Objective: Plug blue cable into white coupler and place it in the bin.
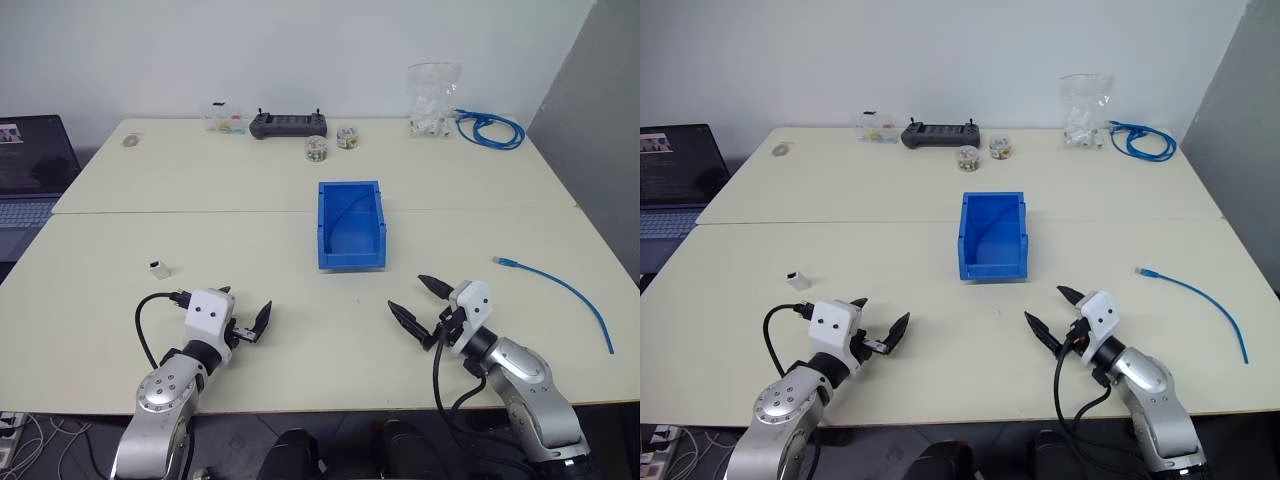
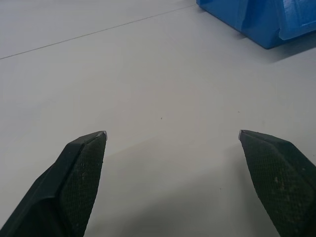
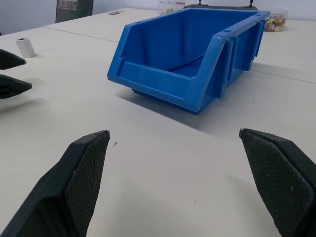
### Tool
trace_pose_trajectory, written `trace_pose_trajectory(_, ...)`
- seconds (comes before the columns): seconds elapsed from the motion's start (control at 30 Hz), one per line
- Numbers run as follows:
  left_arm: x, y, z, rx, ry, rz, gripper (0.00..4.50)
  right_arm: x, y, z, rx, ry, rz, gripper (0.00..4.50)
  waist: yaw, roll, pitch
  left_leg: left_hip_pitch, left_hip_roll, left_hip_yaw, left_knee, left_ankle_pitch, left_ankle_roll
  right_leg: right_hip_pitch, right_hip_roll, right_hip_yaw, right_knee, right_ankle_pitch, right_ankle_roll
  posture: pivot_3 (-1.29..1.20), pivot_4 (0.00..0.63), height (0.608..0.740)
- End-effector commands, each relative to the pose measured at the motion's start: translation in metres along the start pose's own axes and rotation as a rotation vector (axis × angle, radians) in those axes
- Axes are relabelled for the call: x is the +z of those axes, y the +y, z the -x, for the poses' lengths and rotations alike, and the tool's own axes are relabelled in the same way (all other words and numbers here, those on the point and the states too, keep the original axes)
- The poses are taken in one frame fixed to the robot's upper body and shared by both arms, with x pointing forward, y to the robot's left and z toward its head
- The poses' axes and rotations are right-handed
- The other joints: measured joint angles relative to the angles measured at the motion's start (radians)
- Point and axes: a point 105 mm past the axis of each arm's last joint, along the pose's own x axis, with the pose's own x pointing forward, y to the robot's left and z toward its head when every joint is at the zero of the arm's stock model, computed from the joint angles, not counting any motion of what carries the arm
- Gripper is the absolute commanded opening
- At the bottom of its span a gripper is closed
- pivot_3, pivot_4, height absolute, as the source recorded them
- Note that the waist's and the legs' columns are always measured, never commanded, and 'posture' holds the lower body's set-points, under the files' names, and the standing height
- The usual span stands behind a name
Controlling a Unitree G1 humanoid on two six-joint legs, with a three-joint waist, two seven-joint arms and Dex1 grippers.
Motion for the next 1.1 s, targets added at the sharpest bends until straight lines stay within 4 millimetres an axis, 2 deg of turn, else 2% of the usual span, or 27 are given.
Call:
trace_pose_trajectory(0.03, 0.015, -0.004, 0.0, -0.011, -0.074, -0.008, 4.5, 0.01, -0.003, 0.0, -0.006, -0.04, 0.036, 4.46, 0.0, 0.0, 0.0, 0.0, 0.0, 0.0, 0.0, 0.0, 0.0, 0.0, 0.0, 0.0, 0.0, 0.0, 0.0, 0.0, 0.15, 0.74)
trace_pose_trajectory(0.33, 0.011, -0.005, 0.001, -0.007, -0.062, -0.061, 4.5, 0.008, -0.002, -0.001, 0.004, -0.034, 0.049, 4.46, 0.0, 0.0, 0.0, 0.0, 0.0, 0.0, 0.0, 0.0, 0.0, 0.0, 0.0, 0.0, 0.0, 0.0, 0.0, 0.0, 0.15, 0.74)
trace_pose_trajectory(0.7, 0.024, -0.01, 0.003, -0.078, -0.139, -0.087, 4.5, 0.006, 0.0, 0.0, 0.023, -0.021, 0.037, 4.46, 0.0, 0.0, 0.0, 0.0, 0.0, 0.0, 0.0, 0.0, 0.0, 0.0, 0.0, 0.0, 0.0, 0.0, 0.0, 0.0, 0.15, 0.74)
trace_pose_trajectory(1.1, 0.022, -0.012, 0.003, -0.094, -0.136, -0.084, 4.5, 0.005, 0.002, 0.003, 0.023, -0.009, 0.026, 4.46, 0.0, 0.0, 0.0, 0.0, 0.0, 0.0, 0.0, 0.0, 0.0, 0.0, 0.0, 0.0, 0.0, 0.0, 0.0, 0.0, 0.15, 0.74)
